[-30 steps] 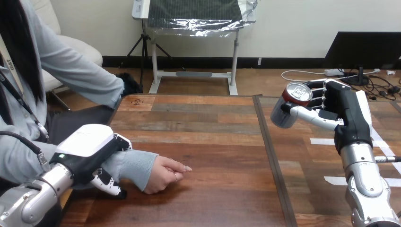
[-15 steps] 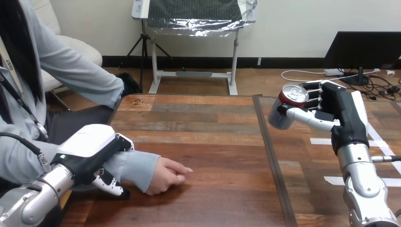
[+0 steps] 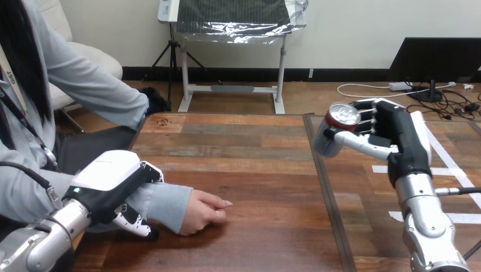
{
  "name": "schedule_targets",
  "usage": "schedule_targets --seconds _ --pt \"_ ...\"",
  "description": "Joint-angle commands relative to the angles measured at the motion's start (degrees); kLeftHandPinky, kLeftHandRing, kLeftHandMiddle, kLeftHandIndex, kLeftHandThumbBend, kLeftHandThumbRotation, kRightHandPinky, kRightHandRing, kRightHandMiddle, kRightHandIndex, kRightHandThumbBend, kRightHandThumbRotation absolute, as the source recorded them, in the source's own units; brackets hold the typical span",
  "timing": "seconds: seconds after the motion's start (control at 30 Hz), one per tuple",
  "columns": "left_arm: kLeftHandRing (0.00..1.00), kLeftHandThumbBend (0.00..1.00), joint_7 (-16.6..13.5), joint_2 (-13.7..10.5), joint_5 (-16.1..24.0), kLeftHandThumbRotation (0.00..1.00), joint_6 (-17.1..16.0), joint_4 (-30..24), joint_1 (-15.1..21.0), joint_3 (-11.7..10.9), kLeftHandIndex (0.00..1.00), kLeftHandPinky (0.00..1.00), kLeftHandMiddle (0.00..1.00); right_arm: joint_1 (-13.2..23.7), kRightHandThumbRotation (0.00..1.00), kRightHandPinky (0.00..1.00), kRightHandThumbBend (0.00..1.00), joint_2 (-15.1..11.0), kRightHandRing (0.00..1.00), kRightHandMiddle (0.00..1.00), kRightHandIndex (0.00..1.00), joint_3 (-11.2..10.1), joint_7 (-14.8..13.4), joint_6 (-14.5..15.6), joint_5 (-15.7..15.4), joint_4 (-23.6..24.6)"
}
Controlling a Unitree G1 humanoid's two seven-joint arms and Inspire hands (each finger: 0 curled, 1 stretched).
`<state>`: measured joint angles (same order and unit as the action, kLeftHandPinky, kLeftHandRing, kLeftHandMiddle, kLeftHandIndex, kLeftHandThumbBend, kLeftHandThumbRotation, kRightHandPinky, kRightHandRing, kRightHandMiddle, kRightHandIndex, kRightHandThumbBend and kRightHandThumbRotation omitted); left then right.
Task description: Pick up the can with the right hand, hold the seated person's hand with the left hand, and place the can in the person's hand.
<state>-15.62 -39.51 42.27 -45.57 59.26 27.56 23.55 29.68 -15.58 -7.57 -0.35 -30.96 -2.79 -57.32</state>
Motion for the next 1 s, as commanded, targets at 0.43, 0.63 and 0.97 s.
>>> schedule_targets --seconds 0.43,0.63,0.97 --pt "0.29 0.94 -2.62 1.1 -3.91 0.09 -2.82 -7.29 0.71 -2.88 0.4 0.26 0.35 5.61 0.0 0.45 0.74 -0.38 0.5 0.53 0.54 1.41 -1.26 -1.47 -1.51 -3.37" --pt "0.29 0.94 -3.32 1.3 -4.23 0.08 -3.08 -8.37 0.41 -3.08 0.39 0.26 0.35 6.11 0.0 0.46 0.75 -0.15 0.5 0.53 0.54 1.1 -0.88 -1.78 -1.46 -4.75" --pt "0.29 0.95 -4.22 2.19 -4.72 0.09 -3.31 -9.36 0.41 -3.62 0.4 0.26 0.35 6.69 0.0 0.44 0.76 0.24 0.49 0.53 0.54 1.28 0.27 -2.01 -1.3 -6.51"
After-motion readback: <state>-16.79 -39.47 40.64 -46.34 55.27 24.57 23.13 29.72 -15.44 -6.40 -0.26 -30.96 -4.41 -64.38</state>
